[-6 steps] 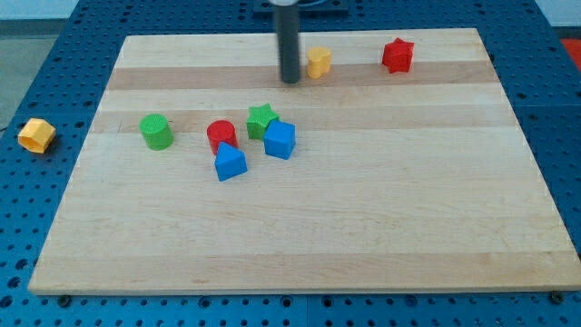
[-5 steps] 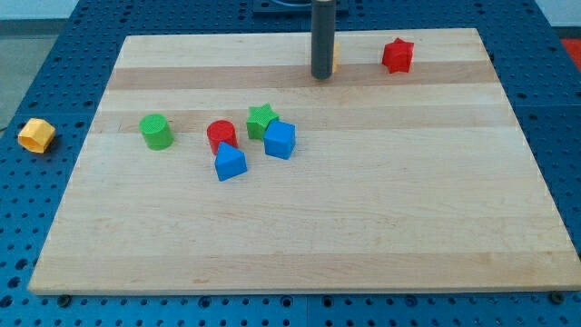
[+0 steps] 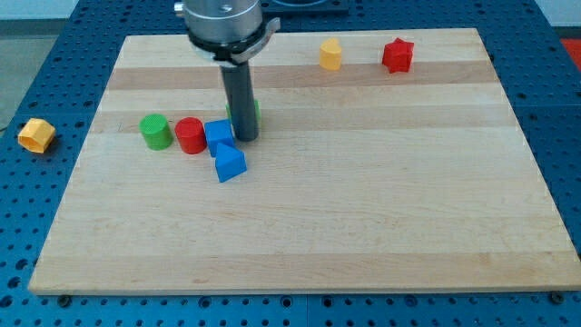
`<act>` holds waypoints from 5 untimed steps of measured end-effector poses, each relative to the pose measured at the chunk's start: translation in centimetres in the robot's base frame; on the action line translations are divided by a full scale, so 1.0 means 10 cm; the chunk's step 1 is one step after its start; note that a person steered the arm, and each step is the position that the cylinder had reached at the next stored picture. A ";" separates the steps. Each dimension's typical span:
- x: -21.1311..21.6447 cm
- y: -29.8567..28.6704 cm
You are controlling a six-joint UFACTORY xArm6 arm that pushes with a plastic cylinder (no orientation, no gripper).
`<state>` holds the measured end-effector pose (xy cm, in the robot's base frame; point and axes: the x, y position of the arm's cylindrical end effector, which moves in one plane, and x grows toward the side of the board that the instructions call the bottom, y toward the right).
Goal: Push the green star towards the top center of the board
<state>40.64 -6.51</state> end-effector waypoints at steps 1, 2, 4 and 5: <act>-0.33 0.17; 0.06 0.18; -0.42 -0.33; -0.47 0.14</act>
<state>35.93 -5.10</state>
